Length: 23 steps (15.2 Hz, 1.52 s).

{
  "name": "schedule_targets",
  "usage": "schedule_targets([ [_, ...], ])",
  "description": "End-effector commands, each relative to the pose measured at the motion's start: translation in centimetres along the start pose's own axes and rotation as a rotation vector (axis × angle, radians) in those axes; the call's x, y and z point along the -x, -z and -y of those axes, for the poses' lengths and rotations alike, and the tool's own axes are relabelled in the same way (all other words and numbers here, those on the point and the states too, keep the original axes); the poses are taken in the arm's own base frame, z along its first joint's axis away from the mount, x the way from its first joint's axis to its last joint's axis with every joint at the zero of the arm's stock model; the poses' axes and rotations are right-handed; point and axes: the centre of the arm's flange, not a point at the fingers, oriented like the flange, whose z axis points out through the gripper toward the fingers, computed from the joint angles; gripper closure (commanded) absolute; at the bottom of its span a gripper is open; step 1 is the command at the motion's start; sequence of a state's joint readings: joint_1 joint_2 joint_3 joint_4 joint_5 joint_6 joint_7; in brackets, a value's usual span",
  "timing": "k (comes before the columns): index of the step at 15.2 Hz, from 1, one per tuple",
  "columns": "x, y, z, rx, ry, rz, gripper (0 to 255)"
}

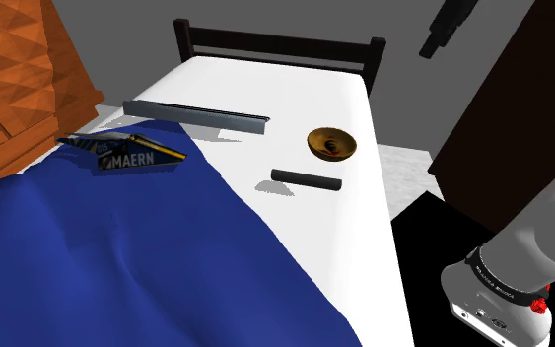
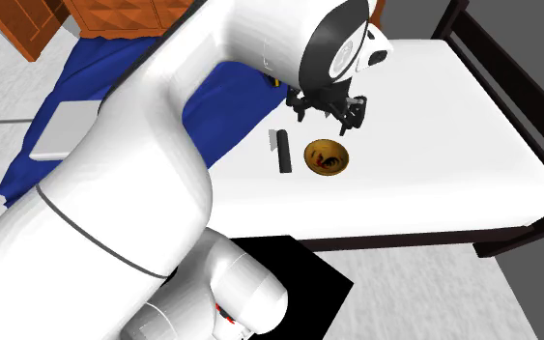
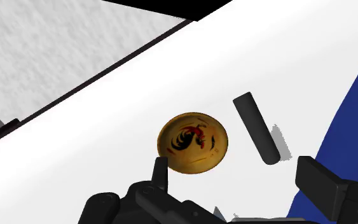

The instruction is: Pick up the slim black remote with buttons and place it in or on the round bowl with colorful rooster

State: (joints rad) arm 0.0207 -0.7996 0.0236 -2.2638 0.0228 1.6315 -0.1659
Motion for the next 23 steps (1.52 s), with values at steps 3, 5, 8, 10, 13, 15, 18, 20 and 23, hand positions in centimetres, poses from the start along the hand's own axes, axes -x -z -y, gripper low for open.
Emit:
schedule_targets([
  [3, -1.3, -2.2, 1.0, 0.001, 0.032, 0.009, 0],
  [5, -2.5, -4.3, 2.1, 0.003, 0.065, 0.019, 0],
  [8, -4.3, -7.6, 3.7, 0.005, 0.113, 0.033, 0],
  [10, -5.4, -9.8, 4.9, 0.006, 0.145, 0.042, 0],
  [13, -6.9, -13.2, 6.6, 0.008, 0.194, 0.056, 0],
  [15, -7.8, -15.4, 7.8, 0.01, 0.226, 0.066, 0],
  [18, -9.2, -18.8, 9.7, 0.012, 0.274, 0.08, 0],
  [20, -10.0, -21.0, 11.0, 0.013, 0.307, 0.089, 0],
  [23, -11.0, -24.4, 12.9, 0.015, 0.355, 0.103, 0],
])
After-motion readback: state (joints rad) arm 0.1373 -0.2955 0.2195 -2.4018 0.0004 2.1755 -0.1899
